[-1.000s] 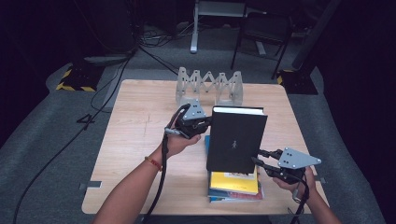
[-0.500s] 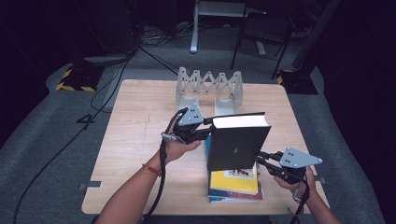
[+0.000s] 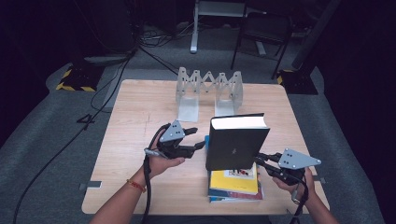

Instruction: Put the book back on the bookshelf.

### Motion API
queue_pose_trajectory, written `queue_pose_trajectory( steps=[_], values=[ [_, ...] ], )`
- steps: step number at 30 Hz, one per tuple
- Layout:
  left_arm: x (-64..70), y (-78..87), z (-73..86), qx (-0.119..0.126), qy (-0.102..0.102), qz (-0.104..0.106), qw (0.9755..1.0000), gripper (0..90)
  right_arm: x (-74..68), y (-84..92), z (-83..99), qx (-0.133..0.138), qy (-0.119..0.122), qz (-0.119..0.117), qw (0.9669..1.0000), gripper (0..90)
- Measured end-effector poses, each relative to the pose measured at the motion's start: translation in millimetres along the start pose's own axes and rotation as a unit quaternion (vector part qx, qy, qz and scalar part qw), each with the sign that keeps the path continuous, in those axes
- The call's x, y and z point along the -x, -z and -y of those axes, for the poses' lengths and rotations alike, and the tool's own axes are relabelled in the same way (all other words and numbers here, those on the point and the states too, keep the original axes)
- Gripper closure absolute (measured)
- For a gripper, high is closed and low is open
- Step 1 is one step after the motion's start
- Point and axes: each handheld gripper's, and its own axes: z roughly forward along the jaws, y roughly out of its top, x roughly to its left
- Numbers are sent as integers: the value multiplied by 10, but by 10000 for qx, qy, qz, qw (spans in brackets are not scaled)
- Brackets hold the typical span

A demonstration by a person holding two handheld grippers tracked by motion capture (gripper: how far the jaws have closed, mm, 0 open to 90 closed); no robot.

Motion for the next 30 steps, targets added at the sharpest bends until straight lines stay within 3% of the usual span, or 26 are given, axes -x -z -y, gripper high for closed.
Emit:
queue_pose_trajectory(
  steps=[4, 8, 12, 15, 22, 30],
  values=[
    [77, -71, 95, -149, -57, 204, 9997, 282, -4, 3, 5, 7, 33, 11, 10000, 803],
    [60, -74, 111, -70, 65, 286, 9995, 263, -1, 8, 13, 13, 47, 6, 10000, 803],
    [130, -78, 97, -28, 14, 558, 9984, 248, 2, 7, 14, 16, 54, 4, 10000, 803],
    [232, -179, 69, -145, -111, 627, 9979, 246, -8, 7, 11, 4, 69, 31, 10000, 803],
    [310, -421, 9, -332, -207, 723, 9966, 246, -4, 9, 22, 48, 97, 14, 9999, 802],
    [336, -483, -141, -82, -229, 794, 9965, 354, -15, 13, 29, 60, 117, 74, 9999, 801]
  ],
)
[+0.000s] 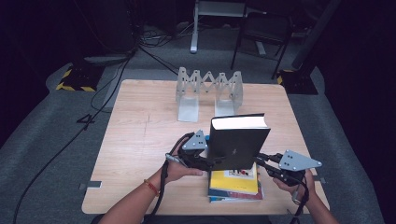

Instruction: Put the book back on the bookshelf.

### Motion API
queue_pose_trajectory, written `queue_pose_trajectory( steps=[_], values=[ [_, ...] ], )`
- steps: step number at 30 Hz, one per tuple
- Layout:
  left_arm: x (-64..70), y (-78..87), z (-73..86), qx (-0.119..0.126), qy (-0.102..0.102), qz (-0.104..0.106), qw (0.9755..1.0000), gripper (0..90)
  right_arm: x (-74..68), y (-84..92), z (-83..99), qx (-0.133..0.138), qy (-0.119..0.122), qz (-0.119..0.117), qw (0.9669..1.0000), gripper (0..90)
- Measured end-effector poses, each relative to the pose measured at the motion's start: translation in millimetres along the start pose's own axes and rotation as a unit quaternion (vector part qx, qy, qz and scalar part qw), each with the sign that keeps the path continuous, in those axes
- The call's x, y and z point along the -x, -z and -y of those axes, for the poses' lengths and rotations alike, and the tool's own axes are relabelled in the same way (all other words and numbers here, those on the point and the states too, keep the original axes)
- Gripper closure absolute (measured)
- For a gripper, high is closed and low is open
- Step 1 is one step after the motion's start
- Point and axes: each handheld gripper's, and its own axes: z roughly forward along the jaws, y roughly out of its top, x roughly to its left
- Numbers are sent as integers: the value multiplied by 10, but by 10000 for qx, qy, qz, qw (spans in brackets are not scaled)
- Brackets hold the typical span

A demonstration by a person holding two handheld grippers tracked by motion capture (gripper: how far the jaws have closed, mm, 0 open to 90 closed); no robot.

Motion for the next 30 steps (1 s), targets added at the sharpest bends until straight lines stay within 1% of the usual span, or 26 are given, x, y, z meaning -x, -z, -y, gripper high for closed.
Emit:
queue_pose_trajectory(
  steps=[1, 2, 8, 11, 12, 15, 16, 17, 18, 21, 24, 26, 28, 30],
  values=[
    [2, -1, -21, 14, -30, 1, 10000, 360, -1, 1, 2, 7, 14, 4, 10000, 801],
    [3, -3, -39, 30, -33, 21, 10000, 392, -2, 2, 3, 5, 18, 10, 10000, 801],
    [4, 3, -122, 97, -67, 19, 9999, 396, -6, 21, 10, -18, 36, 63, 10000, 808],
    [-7, 25, -173, 153, -95, 51, 9998, 400, 23, 52, 25, 2, -26, 82, 10000, 769],
    [-8, 29, -189, 177, -82, 74, 9998, 404, 35, 64, 29, 19, -39, 94, 9999, 748],
    [-11, 36, -243, 160, -175, 119, 9996, 410, 77, 90, 35, 76, -175, 179, 9997, 641],
    [-11, 36, -243, 160, -175, 119, 9996, 412, 77, 90, 35, 76, -175, 179, 9997, 641],
    [-3, 39, -272, 194, -190, 123, 9996, 412, 87, 94, 36, 86, -212, 231, 9995, 592],
    [-4, 42, -290, 172, -213, 158, 9995, 418, 109, 90, 39, 86, -285, 319, 9990, 505],
    [7, 48, -342, 201, -288, 174, 9992, 425, 134, 59, 43, 43, -440, 329, 9985, 411],
    [16, 54, -403, 281, -288, 154, 9991, 423, 114, 4, 27, -6, -405, 286, 9988, 414],
    [18, 66, -455, 372, -296, 143, 9988, 420, 85, -30, 7, -38, -332, 258, 9991, 438],
    [15, 82, -506, 485, -254, 138, 9984, 411, 60, -50, -8, -62, -299, 251, 9992, 445],
    [23, 95, -555, 540, -267, 95, 9981, 401, 50, -59, -13, -72, -278, 244, 9993, 450]
  ],
)
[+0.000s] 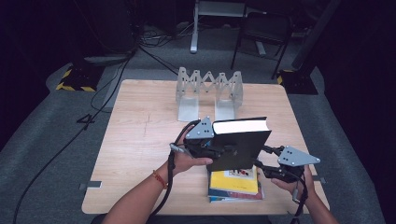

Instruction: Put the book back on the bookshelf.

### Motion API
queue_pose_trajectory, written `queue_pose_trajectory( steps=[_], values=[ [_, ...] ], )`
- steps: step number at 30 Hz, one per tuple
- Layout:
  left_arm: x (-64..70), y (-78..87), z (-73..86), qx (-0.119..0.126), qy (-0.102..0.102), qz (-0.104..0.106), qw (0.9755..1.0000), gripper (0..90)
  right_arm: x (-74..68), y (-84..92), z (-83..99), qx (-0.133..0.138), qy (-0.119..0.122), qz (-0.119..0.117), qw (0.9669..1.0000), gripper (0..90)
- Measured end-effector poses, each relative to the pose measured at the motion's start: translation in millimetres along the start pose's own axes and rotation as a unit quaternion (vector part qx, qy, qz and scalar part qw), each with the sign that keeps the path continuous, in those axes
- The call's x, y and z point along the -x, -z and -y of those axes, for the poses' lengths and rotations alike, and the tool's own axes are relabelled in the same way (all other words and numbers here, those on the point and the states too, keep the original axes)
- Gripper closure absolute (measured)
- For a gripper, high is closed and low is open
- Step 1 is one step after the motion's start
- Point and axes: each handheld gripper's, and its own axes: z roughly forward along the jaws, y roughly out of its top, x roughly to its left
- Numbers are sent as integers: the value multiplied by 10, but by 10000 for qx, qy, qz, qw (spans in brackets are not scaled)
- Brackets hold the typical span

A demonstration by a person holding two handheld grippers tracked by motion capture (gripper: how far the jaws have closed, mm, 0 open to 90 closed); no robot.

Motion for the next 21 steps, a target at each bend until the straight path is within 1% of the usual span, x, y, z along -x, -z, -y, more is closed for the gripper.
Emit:
queue_pose_trajectory(
  steps=[2, 4, 6, 7, 8, 10, 12, 13, 15, 21],
  values=[
    [-8, 5, -45, 44, 46, 29, 10000, 396, 0, -1, 4, -13, -26, -14, 10000, 448],
    [-9, 9, -77, 40, 4, 33, 10000, 395, 4, -3, 9, -13, -33, -29, 10000, 442],
    [-21, 13, -105, 54, 70, 65, 9999, 399, 7, -4, 14, -32, -13, -17, 10000, 439],
    [-33, 13, -112, 68, 105, 160, 9998, 419, 9, -3, 18, -57, -12, -9, 10000, 439],
    [-33, 8, -115, 75, 142, 212, 9996, 449, 14, 0, 25, -80, -6, 8, 10000, 439],
    [0, -7, -141, 17, 69, 128, 9999, 484, 31, 14, 45, -110, -19, -10, 9999, 436],
    [52, -28, -164, -25, -53, 50, 10000, 499, 53, 35, 71, -130, -23, -5, 9999, 433],
    [68, -37, -171, -26, -74, 21, 10000, 505, 70, 49, 88, -145, -33, 4, 9999, 432],
    [88, -57, -187, -32, -74, -122, 9999, 511, 98, 64, 111, -183, -69, 2, 9998, 430],
    [78, -39, -211, -32, -78, -379, 9992, 519, 211, 105, 196, -280, -208, 116, 9993, 418]
  ],
)
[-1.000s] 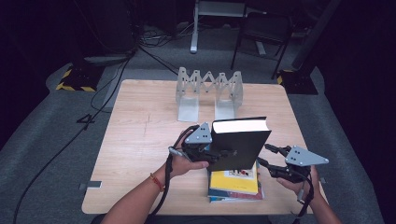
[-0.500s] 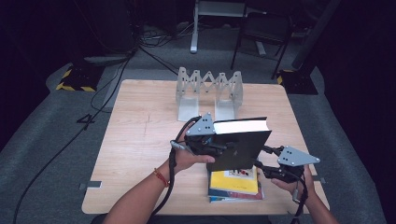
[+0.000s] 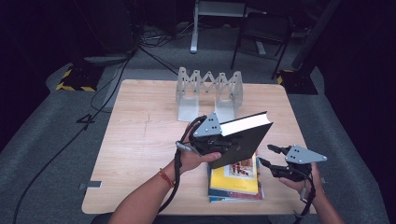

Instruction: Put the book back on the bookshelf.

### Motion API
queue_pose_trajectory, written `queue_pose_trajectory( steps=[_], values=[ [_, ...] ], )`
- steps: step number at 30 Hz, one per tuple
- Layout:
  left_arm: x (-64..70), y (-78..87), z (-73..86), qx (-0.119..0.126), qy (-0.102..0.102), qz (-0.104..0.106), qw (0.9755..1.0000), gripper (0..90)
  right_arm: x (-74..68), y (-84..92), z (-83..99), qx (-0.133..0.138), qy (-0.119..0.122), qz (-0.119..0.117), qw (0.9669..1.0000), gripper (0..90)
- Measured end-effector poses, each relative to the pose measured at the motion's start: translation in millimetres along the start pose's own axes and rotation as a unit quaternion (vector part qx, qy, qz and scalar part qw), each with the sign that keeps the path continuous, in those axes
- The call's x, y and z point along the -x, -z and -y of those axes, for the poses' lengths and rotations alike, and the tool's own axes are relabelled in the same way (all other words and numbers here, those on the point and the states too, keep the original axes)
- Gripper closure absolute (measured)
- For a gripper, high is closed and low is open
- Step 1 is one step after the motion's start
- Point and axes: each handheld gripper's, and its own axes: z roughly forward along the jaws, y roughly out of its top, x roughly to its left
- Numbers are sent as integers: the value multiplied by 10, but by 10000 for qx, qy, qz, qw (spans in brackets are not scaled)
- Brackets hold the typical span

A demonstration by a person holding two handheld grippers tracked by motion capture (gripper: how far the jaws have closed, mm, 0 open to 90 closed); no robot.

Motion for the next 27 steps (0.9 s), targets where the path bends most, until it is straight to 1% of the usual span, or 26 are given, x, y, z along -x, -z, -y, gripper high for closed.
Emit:
queue_pose_trajectory(
  steps=[4, 5, 6, 8, 11, 15, 17, 19, 21, 25, 27],
  values=[
    [-33, 55, 3, -18, 7, -173, 9998, 521, 89, 11, 61, -90, -102, 131, 9998, 414],
    [-33, 55, 3, -18, 7, -173, 9998, 522, 89, 11, 61, -90, -102, 131, 9998, 414],
    [-42, 72, 3, -22, -9, -225, 9997, 522, 125, 16, 86, -123, -178, 193, 9996, 412],
    [-60, 116, 5, 6, -6, -330, 9995, 522, 141, 15, 99, -115, -204, 197, 9995, 411],
    [-92, 194, -2, -44, -39, -501, 9987, 523, 155, -6, 124, -243, -213, 227, 9992, 396],
    [-152, 313, 2, -104, -8, -827, 9965, 524, 171, -21, 152, -324, -176, 345, 9987, 388],
    [-199, 382, 14, -137, 41, -983, 9951, 524, 187, -18, 163, -317, -228, 370, 9985, 385],
    [-268, 465, 37, -146, 125, -1168, 9930, 524, 211, -18, 180, -321, -258, 403, 9983, 380],
    [-321, 523, 54, -141, 177, -1294, 9913, 524, 230, -18, 192, -321, -320, 428, 9981, 378],
    [-437, 648, 95, -188, 277, -1673, 9853, 524, 252, -22, 211, -370, -326, 480, 9976, 368],
    [-508, 721, 127, -174, 363, -1872, 9815, 524, 262, -27, 220, -380, -351, 488, 9975, 364]
  ],
)
